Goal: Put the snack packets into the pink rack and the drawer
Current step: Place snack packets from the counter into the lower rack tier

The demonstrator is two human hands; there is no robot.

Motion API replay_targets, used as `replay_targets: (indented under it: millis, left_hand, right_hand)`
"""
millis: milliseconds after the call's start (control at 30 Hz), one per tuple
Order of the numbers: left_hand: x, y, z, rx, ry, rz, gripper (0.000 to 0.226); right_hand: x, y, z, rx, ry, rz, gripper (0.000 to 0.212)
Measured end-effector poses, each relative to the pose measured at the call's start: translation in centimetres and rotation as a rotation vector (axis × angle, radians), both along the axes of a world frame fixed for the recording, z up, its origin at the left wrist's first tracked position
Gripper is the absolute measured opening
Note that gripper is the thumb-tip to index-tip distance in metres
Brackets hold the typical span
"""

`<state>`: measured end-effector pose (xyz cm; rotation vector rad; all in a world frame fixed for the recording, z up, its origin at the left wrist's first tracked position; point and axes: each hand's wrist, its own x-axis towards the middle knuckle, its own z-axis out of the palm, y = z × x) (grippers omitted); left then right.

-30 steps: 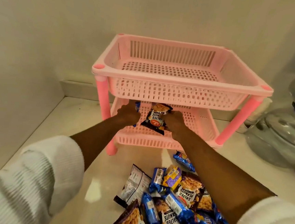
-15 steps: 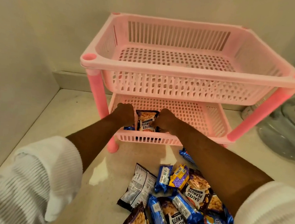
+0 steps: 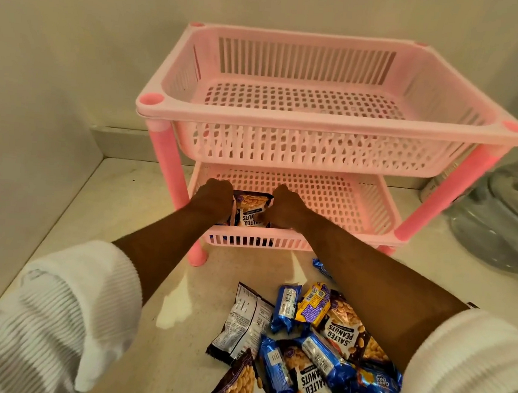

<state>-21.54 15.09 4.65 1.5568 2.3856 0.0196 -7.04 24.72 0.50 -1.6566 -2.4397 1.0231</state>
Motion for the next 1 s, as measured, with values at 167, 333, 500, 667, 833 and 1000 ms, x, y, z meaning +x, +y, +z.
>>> replay_targets:
  millis: [167,333,500,667,833,1000]
  left_hand:
    - [0.8,-0.6,0.6,0.07,0.016,-0.018,0.037]
    - [2.9,-2.8,2.0,0.235,-0.051,0.004,0.033]
    - [7.5,-6.4,2.2,0.523,-0.104,-0.112,0.019]
    - [12.6,-9.1,-0.1,0.483,-0.343,-0.105,0.01]
    - [16.6,-9.8,-4.2,0.282,-0.386,-0.092,0.016]
    - [19.6,-9.3,-6.4,0.181,-0.377,-0.058,0.032]
  right_hand:
    - [1.6,-0.6,1.1,0.095,0.043,0.003,0.076]
    - [5.3,-2.8,3.6,0.25,0.167,-0.037,0.049]
    - [11.8,-7.5,4.6,0.556,0.39,-0.032,0.012]
    - [18.7,-10.8,2.7,0.599,0.395,-0.124,0.007]
    - [24.7,-11.0,-0.5,0.617,0.1,-0.24,0.011]
    - [28.8,-9.2,-2.3,0.348,-0.171,-0.222,0.044]
